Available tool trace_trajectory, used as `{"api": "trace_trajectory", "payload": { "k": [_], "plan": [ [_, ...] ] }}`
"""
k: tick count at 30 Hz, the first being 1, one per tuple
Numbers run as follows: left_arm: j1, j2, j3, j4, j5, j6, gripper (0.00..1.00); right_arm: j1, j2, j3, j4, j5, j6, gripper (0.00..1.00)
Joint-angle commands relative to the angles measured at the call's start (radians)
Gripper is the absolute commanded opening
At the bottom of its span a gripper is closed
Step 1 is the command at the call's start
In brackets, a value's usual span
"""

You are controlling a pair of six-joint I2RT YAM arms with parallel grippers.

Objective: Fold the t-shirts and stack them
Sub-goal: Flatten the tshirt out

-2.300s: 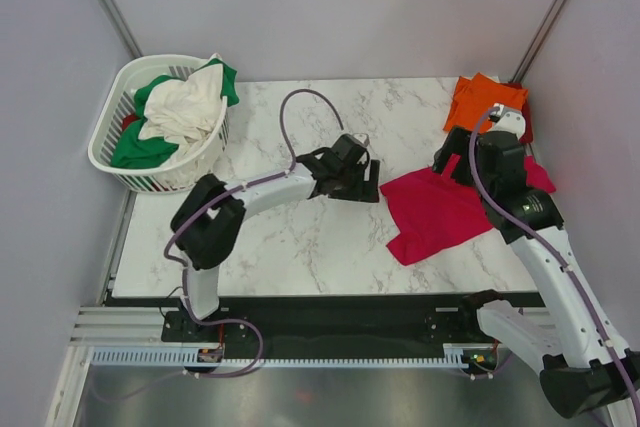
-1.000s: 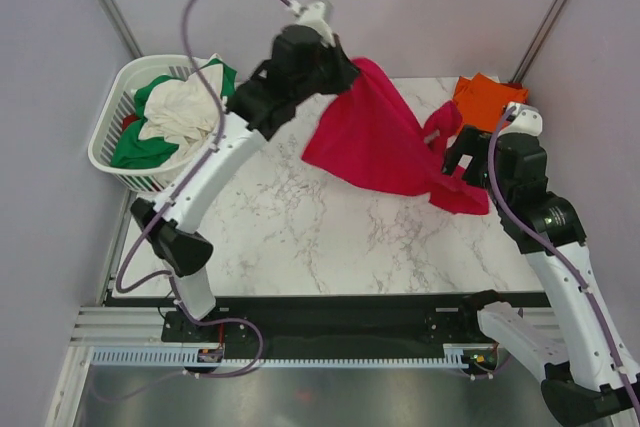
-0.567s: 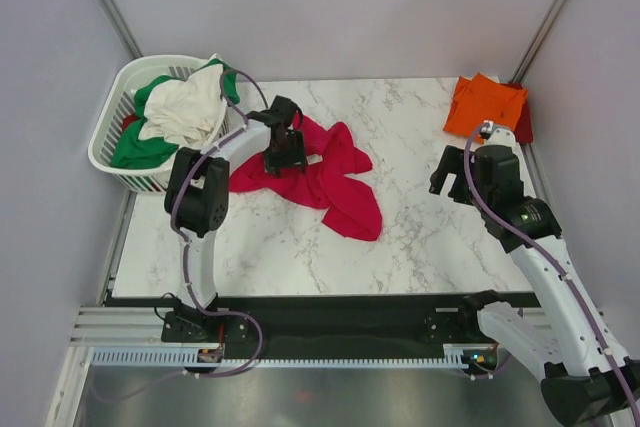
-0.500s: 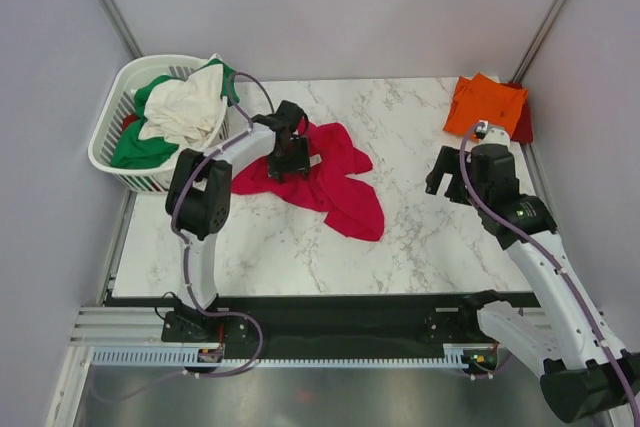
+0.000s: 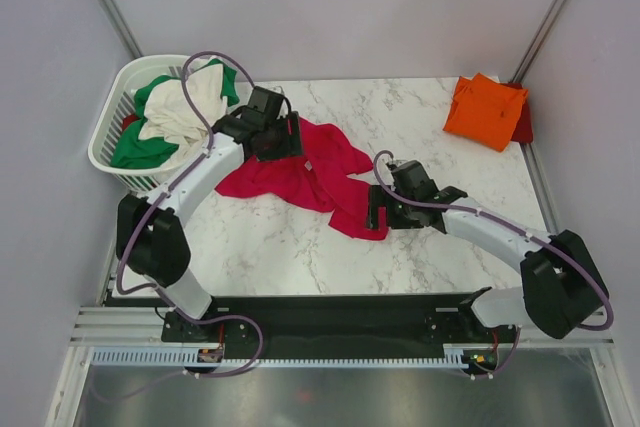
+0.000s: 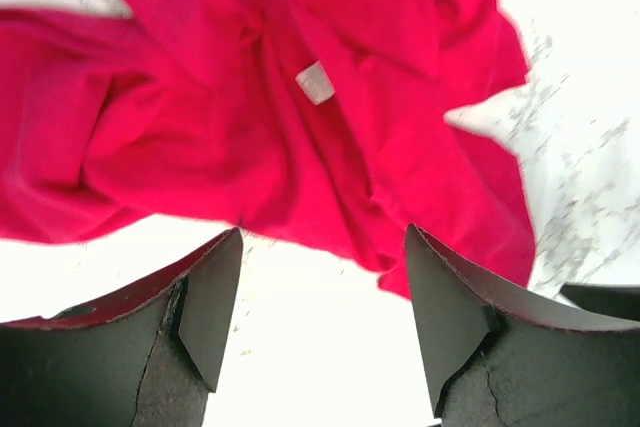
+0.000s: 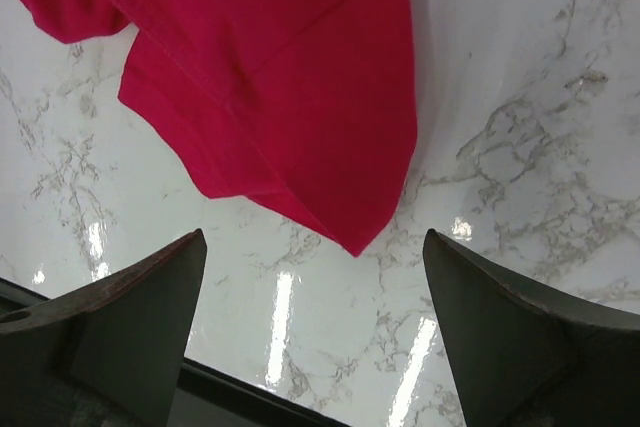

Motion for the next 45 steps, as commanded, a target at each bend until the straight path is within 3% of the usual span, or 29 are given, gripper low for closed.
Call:
{"api": "trace_trajectory", "payload": {
  "k": [1, 2, 3, 8, 15, 17, 18, 19, 23, 27, 28, 33, 38, 39, 40, 41, 42, 43, 45],
  "plan": [
    [0.000, -0.066, -0.080, 0.003, -0.027, 0.028, 0.74, 0.003, 0.023, 0.013, 0.108, 0.006, 0.015, 0.98],
    [0.003, -0.071, -0.119, 0.003, -0.027, 0.028, 0.74, 0.004, 0.029, 0.013, 0.112, 0.012, 0.012, 0.98],
    [0.009, -0.077, -0.141, 0.000, -0.126, 0.051, 0.80, 0.004, 0.043, 0.015, 0.114, 0.010, 0.011, 0.97],
    [0.031, -0.118, -0.267, 0.002, -0.125, 0.030, 0.80, 0.029, 0.085, 0.010, 0.097, -0.007, 0.038, 0.94],
    [0.045, -0.279, -0.370, -0.006, -0.125, 0.064, 0.81, 0.098, 0.081, -0.016, 0.071, 0.105, 0.070, 0.94],
    [0.061, -0.289, -0.390, -0.009, -0.133, 0.071, 0.81, 0.098, 0.115, 0.004, 0.079, 0.128, 0.046, 0.81],
    [0.066, -0.287, -0.391, -0.012, -0.132, 0.074, 0.81, 0.096, 0.147, 0.014, 0.083, 0.136, 0.022, 0.54],
    [0.071, -0.286, -0.393, -0.017, -0.125, 0.074, 0.80, 0.096, 0.164, 0.037, 0.085, 0.153, 0.012, 0.47],
    [0.074, -0.313, -0.399, -0.018, -0.125, 0.083, 0.80, 0.096, 0.229, 0.110, 0.049, 0.183, -0.023, 0.44],
    [0.075, -0.342, -0.410, -0.018, -0.148, 0.103, 0.80, 0.092, 0.224, 0.162, -0.003, 0.245, -0.055, 0.16],
    [0.075, -0.348, -0.413, -0.018, -0.156, 0.105, 0.80, 0.087, 0.214, 0.189, -0.030, 0.259, -0.062, 0.00],
    [0.075, -0.336, -0.433, -0.014, -0.158, 0.103, 0.79, 0.050, 0.100, 0.345, -0.163, 0.329, -0.120, 0.00],
    [0.075, -0.339, -0.431, -0.006, -0.158, 0.105, 0.79, -0.189, 0.008, 0.387, -0.245, 0.415, -0.183, 0.00],
    [0.075, -0.339, -0.431, -0.005, -0.156, 0.106, 0.79, -0.219, 0.007, 0.383, -0.250, 0.430, -0.181, 0.02],
    [0.075, -0.339, -0.430, -0.005, -0.156, 0.107, 0.78, -0.223, 0.010, 0.380, -0.251, 0.440, -0.175, 0.20],
    [0.075, -0.339, -0.431, -0.005, -0.156, 0.108, 0.78, -0.224, 0.023, 0.381, -0.259, 0.447, -0.161, 0.78],
    [0.075, -0.339, -0.430, -0.005, -0.155, 0.108, 0.78, -0.226, 0.031, 0.380, -0.265, 0.452, -0.132, 0.93],
    [0.075, -0.339, -0.431, -0.006, -0.152, 0.108, 0.78, -0.226, 0.037, 0.380, -0.265, 0.408, -0.126, 0.98],
    [0.077, -0.342, -0.434, -0.005, -0.147, 0.110, 0.78, -0.221, 0.042, 0.360, -0.247, 0.330, -0.120, 0.98]
  ]
}}
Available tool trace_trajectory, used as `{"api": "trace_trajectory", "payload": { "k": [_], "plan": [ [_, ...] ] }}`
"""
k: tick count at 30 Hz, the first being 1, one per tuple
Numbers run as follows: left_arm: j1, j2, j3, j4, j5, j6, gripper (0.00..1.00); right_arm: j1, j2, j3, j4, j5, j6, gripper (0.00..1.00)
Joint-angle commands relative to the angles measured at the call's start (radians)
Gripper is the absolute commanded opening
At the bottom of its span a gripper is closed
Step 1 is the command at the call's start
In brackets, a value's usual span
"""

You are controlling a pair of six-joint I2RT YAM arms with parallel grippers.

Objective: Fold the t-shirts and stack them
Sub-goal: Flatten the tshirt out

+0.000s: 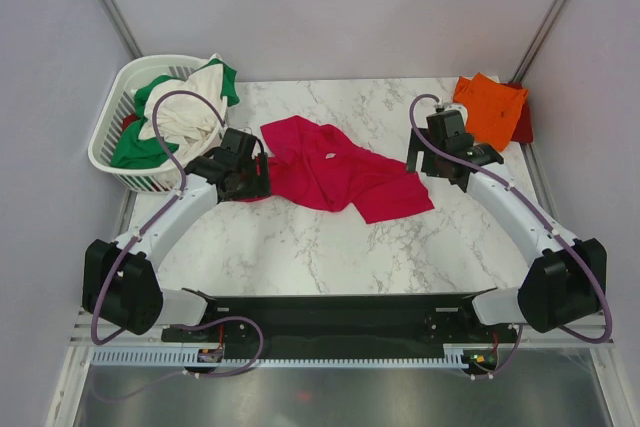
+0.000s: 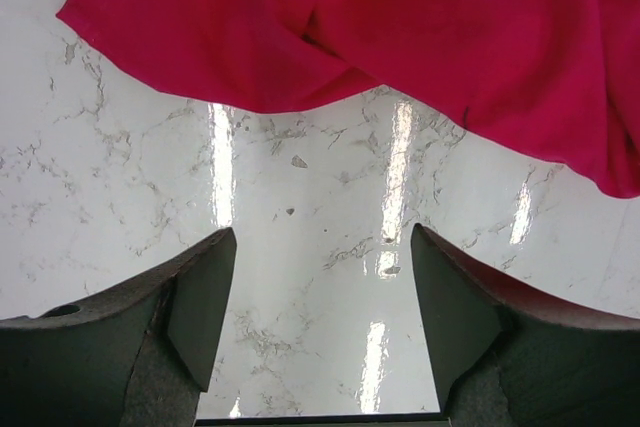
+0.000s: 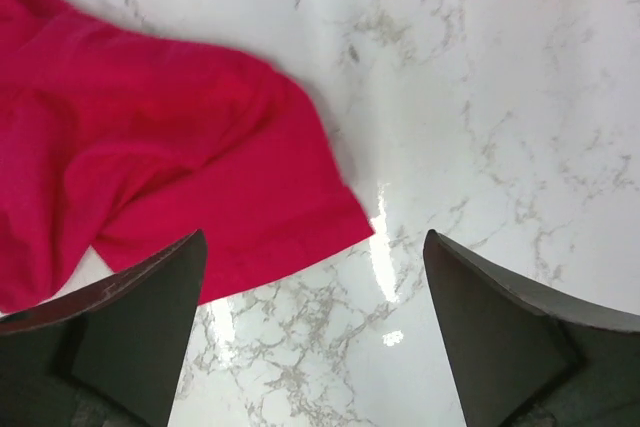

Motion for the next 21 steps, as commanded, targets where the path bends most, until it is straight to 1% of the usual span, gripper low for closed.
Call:
{"api": "trace_trajectory", "payload": {
  "k": [1, 4, 6, 9, 16, 18, 21],
  "plan": [
    [0.003, -0.026, 0.000, 0.023, -0.007, 0.041, 0.78, 0.034, 0.011, -0.025, -0.020, -0.095, 0.029, 0.98],
    [0.003, -0.026, -0.002, 0.024, 0.007, 0.041, 0.78, 0.074, -0.012, -0.069, 0.000, -0.120, 0.056, 0.98],
    [0.003, -0.028, 0.000, 0.024, 0.008, 0.041, 0.78, 0.079, -0.033, -0.117, 0.016, -0.179, 0.067, 0.98],
    [0.003, -0.026, 0.000, 0.026, 0.017, 0.040, 0.77, 0.077, -0.029, -0.160, 0.036, -0.144, 0.080, 0.98],
    [0.003, -0.037, -0.017, 0.024, 0.019, 0.031, 0.77, -0.019, 0.060, -0.221, 0.115, -0.126, 0.072, 0.97],
    [0.003, -0.038, -0.017, 0.026, 0.031, 0.029, 0.77, -0.053, 0.080, -0.232, 0.144, -0.155, 0.072, 0.91],
    [0.003, -0.040, -0.015, 0.026, 0.037, 0.029, 0.77, -0.070, 0.125, -0.244, 0.177, -0.169, 0.073, 0.86]
  ]
}}
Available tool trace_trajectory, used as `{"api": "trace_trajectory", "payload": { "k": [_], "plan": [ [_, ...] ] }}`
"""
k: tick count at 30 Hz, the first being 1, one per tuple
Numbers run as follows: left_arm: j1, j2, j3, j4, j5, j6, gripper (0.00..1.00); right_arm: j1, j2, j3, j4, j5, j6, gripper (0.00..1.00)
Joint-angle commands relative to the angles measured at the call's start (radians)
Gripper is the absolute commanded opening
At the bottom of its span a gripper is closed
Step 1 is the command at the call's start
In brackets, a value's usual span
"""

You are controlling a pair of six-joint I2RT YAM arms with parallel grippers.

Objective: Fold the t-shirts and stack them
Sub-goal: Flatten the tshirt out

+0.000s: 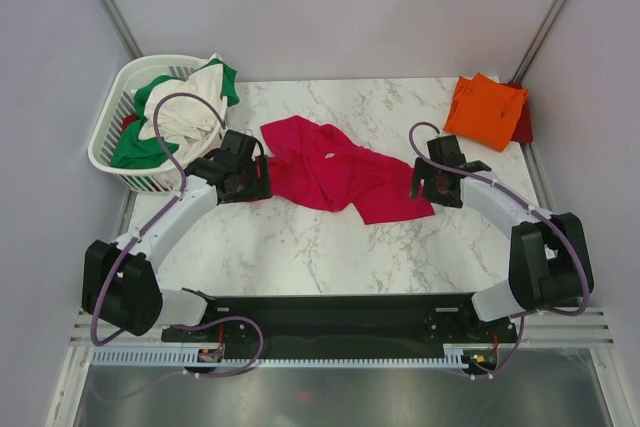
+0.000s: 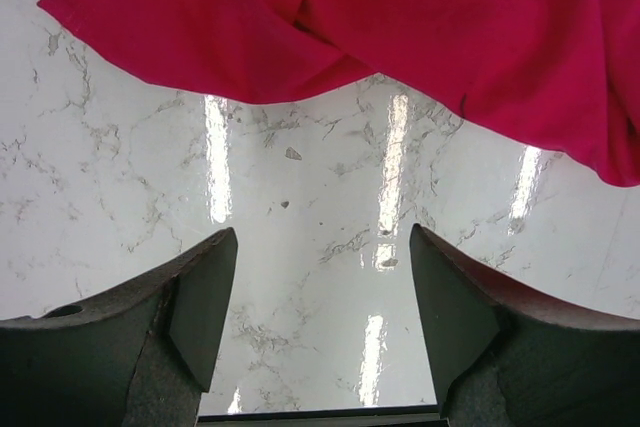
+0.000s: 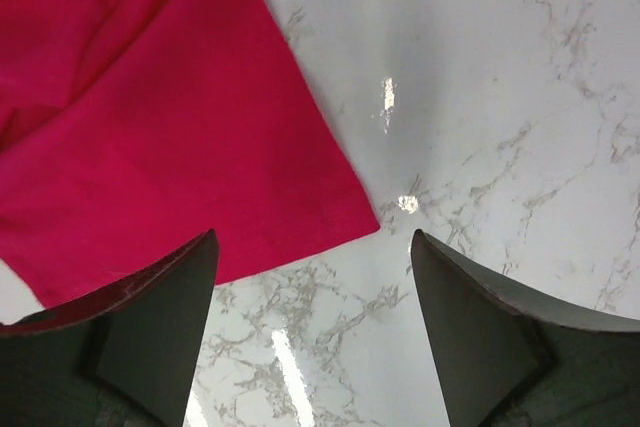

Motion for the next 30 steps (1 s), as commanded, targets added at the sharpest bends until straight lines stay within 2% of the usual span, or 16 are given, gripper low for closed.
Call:
{"api": "trace_trajectory", "payload": {
  "k": [1, 7, 12, 13, 14, 16, 17, 19, 20, 22, 25, 26, 28, 29, 30],
  "plan": [
    [0.003, -0.034, -0.002, 0.025, 0.015, 0.028, 0.77, -0.016, 0.042, -0.018, 0.081, -0.030, 0.011, 0.85],
    [0.003, -0.039, -0.005, 0.026, 0.021, 0.027, 0.77, -0.030, 0.094, -0.062, 0.133, -0.036, 0.016, 0.84],
    [0.003, -0.039, -0.005, 0.029, 0.021, 0.027, 0.77, -0.033, 0.120, -0.096, 0.170, -0.066, 0.020, 0.72],
    [0.003, -0.039, -0.005, 0.026, 0.021, 0.027, 0.77, -0.035, 0.119, -0.099, 0.174, -0.070, 0.022, 0.67],
    [0.003, -0.038, -0.005, 0.028, 0.021, 0.027, 0.77, -0.035, 0.117, -0.107, 0.174, -0.081, 0.020, 0.55],
    [0.003, -0.038, -0.008, 0.028, 0.020, 0.027, 0.77, -0.033, 0.102, -0.116, 0.183, -0.089, 0.020, 0.41],
    [0.003, -0.039, -0.006, 0.028, 0.020, 0.027, 0.77, -0.033, 0.099, -0.122, 0.185, -0.092, 0.019, 0.27],
    [0.003, -0.038, -0.006, 0.026, 0.015, 0.025, 0.77, -0.035, 0.079, -0.123, 0.182, -0.105, 0.017, 0.14],
    [0.003, -0.038, -0.006, 0.028, 0.015, 0.025, 0.77, -0.035, 0.068, -0.117, 0.180, -0.110, 0.016, 0.02],
    [0.003, -0.038, -0.008, 0.028, 0.009, 0.022, 0.77, -0.035, 0.030, -0.091, 0.145, -0.131, 0.019, 0.00],
    [0.003, -0.042, -0.011, 0.028, 0.017, 0.016, 0.77, -0.033, -0.064, 0.074, 0.015, -0.150, 0.019, 0.00],
    [0.003, -0.048, -0.011, 0.026, 0.021, 0.008, 0.77, -0.033, -0.090, 0.226, -0.034, -0.136, 0.016, 0.00],
    [0.003, -0.071, -0.009, 0.026, 0.035, 0.002, 0.77, -0.038, -0.145, 0.414, -0.173, -0.031, -0.013, 0.00],
    [0.003, -0.080, -0.009, 0.025, 0.037, -0.004, 0.77, -0.039, -0.150, 0.626, -0.221, 0.009, -0.021, 0.00],
    [0.003, -0.099, -0.006, 0.025, 0.038, -0.004, 0.77, -0.059, -0.150, 0.731, -0.305, 0.035, -0.030, 0.00]
  ]
}}
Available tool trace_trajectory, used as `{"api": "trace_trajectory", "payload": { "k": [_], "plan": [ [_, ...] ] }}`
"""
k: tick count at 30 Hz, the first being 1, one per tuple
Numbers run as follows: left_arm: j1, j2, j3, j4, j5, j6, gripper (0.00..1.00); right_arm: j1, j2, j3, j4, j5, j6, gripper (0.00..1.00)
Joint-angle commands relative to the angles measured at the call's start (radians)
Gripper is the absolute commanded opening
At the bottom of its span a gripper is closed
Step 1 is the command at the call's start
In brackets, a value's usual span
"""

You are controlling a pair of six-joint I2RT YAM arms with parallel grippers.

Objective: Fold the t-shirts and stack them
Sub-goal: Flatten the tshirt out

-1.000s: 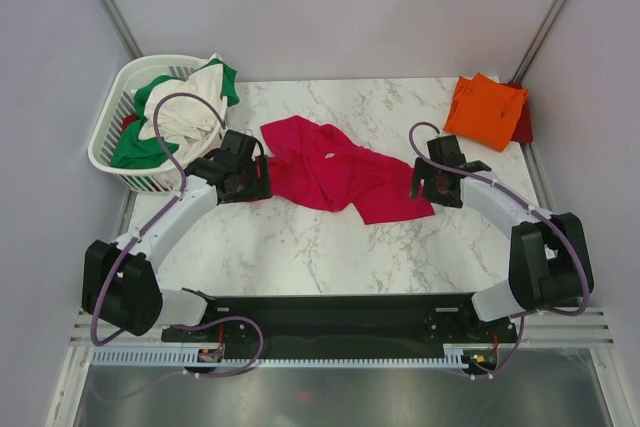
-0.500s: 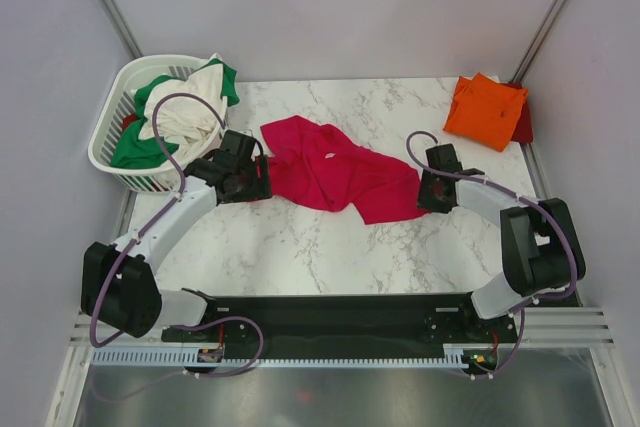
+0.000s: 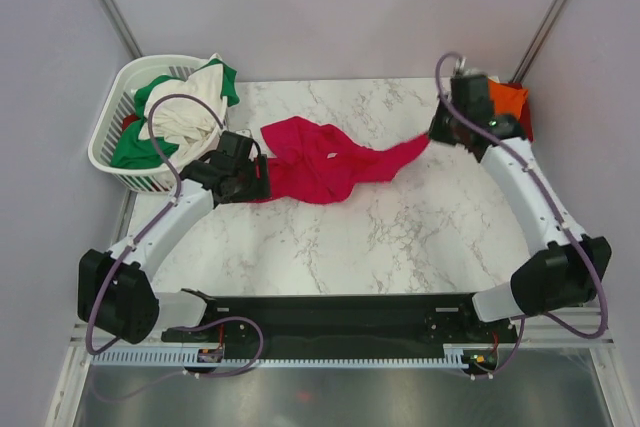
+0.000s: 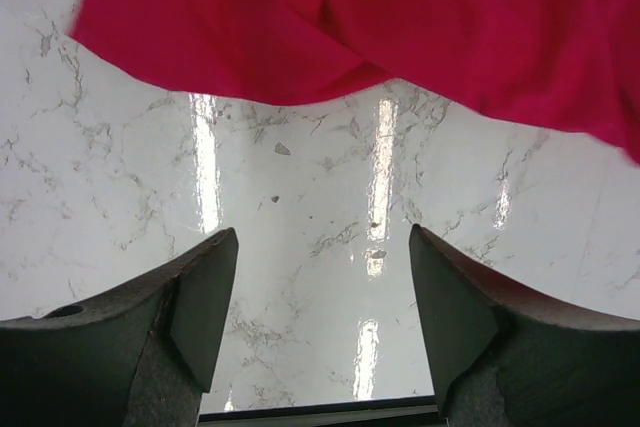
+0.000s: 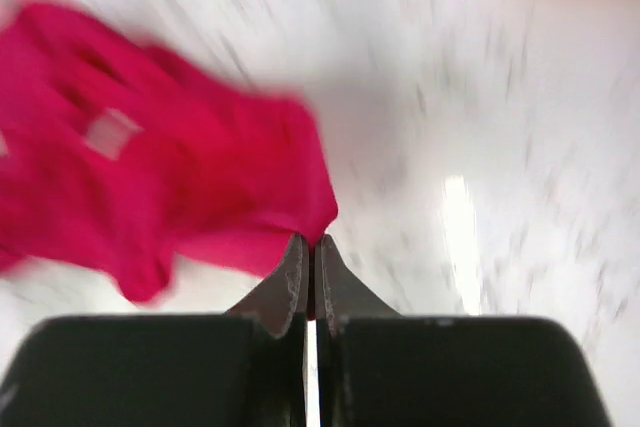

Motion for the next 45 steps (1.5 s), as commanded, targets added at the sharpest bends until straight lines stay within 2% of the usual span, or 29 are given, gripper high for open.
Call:
{"api": "trace_trajectory", "payload": {
  "k": [1, 2, 5, 7, 11, 14, 16, 17, 22, 27, 30, 31, 32, 37, 39, 41, 45],
  "plan": [
    [0.003, -0.074, 0.002, 0.020, 0.016, -0.003, 0.77, -0.031, -0.118, 0.486, -0.166, 0.181, -0.050, 0.00],
    [0.003, -0.080, 0.005, 0.016, 0.018, -0.005, 0.78, -0.035, -0.112, 0.640, -0.193, 0.209, -0.053, 0.00],
    [0.003, -0.088, 0.019, -0.001, 0.022, -0.008, 0.78, -0.037, -0.106, 0.725, -0.234, 0.252, -0.066, 0.00],
    [0.003, -0.081, 0.020, -0.006, 0.032, -0.015, 0.78, -0.039, -0.114, 0.670, -0.233, 0.223, -0.066, 0.00],
    [0.003, -0.068, 0.011, -0.007, 0.081, -0.037, 0.77, -0.037, -0.169, 0.414, -0.163, 0.103, -0.037, 0.00],
    [-0.012, -0.040, 0.019, -0.004, 0.095, -0.054, 0.76, -0.037, -0.209, 0.355, -0.150, 0.109, -0.049, 0.00],
    [-0.073, -0.016, 0.032, 0.006, 0.092, -0.058, 0.75, -0.037, -0.213, 0.357, -0.156, 0.153, -0.066, 0.00],
    [-0.145, 0.018, 0.054, 0.022, 0.070, -0.058, 0.74, -0.037, -0.206, 0.366, -0.165, 0.176, -0.079, 0.00],
    [-0.351, 0.168, 0.158, 0.051, -0.005, -0.083, 0.72, -0.039, -0.195, 0.386, -0.179, 0.216, -0.103, 0.00],
    [-0.500, 0.396, 0.258, 0.184, 0.130, -0.184, 0.73, -0.068, -0.181, 0.396, -0.187, 0.235, -0.112, 0.00],
    [-0.572, 0.527, 0.397, 0.229, 0.174, -0.201, 0.77, -0.083, -0.178, 0.396, -0.181, 0.217, -0.107, 0.00],
    [-0.587, 0.605, 0.442, 0.229, 0.177, -0.203, 0.79, -0.085, -0.177, 0.389, -0.179, 0.209, -0.106, 0.00],
    [-0.600, 0.648, 0.526, 0.229, 0.171, -0.206, 0.80, -0.083, -0.178, 0.383, -0.175, 0.186, -0.100, 0.00],
    [-0.621, 0.840, 0.756, 0.232, 0.164, -0.215, 0.87, -0.085, -0.195, 0.338, -0.159, 0.135, -0.095, 0.00],
    [-0.621, 0.892, 0.811, 0.229, 0.174, -0.219, 0.89, -0.085, -0.203, 0.329, -0.153, 0.132, -0.096, 0.00],
    [-0.621, 0.951, 0.865, 0.229, 0.187, -0.230, 1.00, -0.085, -0.206, 0.324, -0.153, 0.132, -0.098, 0.00],
    [-0.621, 1.017, 0.913, 0.186, 0.179, -0.275, 1.00, -0.083, -0.206, 0.321, -0.148, 0.118, -0.098, 0.00]
  ]
}}
